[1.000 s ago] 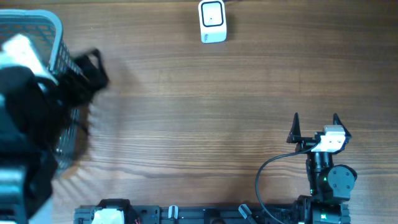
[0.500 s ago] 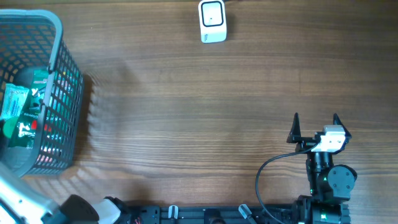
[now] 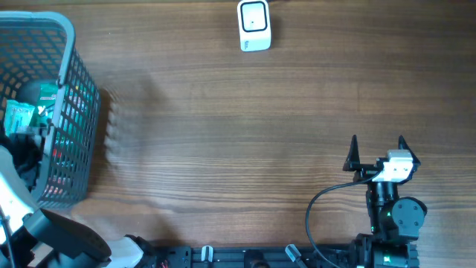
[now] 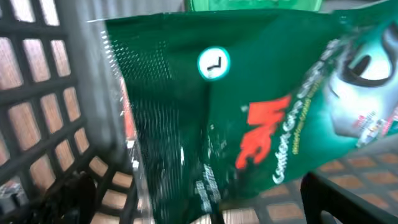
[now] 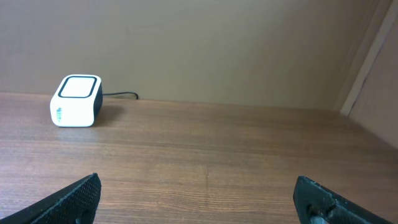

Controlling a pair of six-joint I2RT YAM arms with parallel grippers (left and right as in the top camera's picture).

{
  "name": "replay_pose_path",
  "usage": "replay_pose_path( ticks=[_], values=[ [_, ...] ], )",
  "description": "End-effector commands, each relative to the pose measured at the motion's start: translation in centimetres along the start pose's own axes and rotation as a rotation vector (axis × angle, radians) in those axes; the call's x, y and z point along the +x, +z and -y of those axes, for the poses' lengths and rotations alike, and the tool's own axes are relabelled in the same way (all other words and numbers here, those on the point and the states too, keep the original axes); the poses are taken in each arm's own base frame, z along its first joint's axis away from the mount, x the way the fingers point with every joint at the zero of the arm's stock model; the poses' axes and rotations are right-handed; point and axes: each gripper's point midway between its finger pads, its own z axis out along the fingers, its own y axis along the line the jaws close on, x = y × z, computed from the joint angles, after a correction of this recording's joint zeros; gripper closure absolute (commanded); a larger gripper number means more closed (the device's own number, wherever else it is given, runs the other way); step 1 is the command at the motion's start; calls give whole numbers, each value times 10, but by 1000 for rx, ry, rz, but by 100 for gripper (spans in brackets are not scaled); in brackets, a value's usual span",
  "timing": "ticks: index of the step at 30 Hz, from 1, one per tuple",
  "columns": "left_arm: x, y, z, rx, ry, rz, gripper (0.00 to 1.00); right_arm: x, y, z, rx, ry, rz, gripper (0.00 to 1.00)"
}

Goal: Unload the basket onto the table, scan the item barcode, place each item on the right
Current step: 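Reach the left gripper into the basket and grasp the green 3M pouch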

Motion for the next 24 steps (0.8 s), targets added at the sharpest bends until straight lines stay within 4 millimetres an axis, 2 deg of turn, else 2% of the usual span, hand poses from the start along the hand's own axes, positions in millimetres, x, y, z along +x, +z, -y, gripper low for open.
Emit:
replay_pose_path(
  ticks=[1, 6, 8, 10, 11, 12, 13, 15, 16, 18, 21, 24],
  values=[
    [9, 17, -8, -12, 13, -24, 0, -1, 0, 1, 8, 13, 5, 0],
    [5, 56, 3, 52, 13, 6, 0, -1, 0, 1, 8, 13, 5, 0],
    [7, 68, 17, 118, 16, -18, 0, -1, 0, 1, 8, 13, 5, 0],
    [9, 75, 40, 223, 29, -60, 1, -1, 0, 1, 8, 13, 5, 0],
    [12, 76, 48, 268, 37, -84, 8, -1, 0, 1, 8, 13, 5, 0],
    [19, 74, 62, 334, 49, -124, 43, -1, 0, 1, 8, 13, 5, 0],
    [22, 72, 68, 365, 58, -139, 67, -1, 0, 1, 8, 13, 5, 0],
    [25, 63, 82, 436, 76, -151, 93, -1, 0, 1, 8, 13, 5, 0],
    [23, 55, 89, 468, 83, -148, 96, -1, 0, 1, 8, 13, 5, 0],
    [18, 39, 97, 510, 95, -128, 96, -1, 0, 1, 8, 13, 5, 0],
    [11, -4, 108, 599, 124, -60, 96, -1, 0, 1, 8, 13, 5, 0],
    [1, -83, 117, 736, 178, 103, 96, -1, 0, 1, 8, 13, 5, 0]
  ],
)
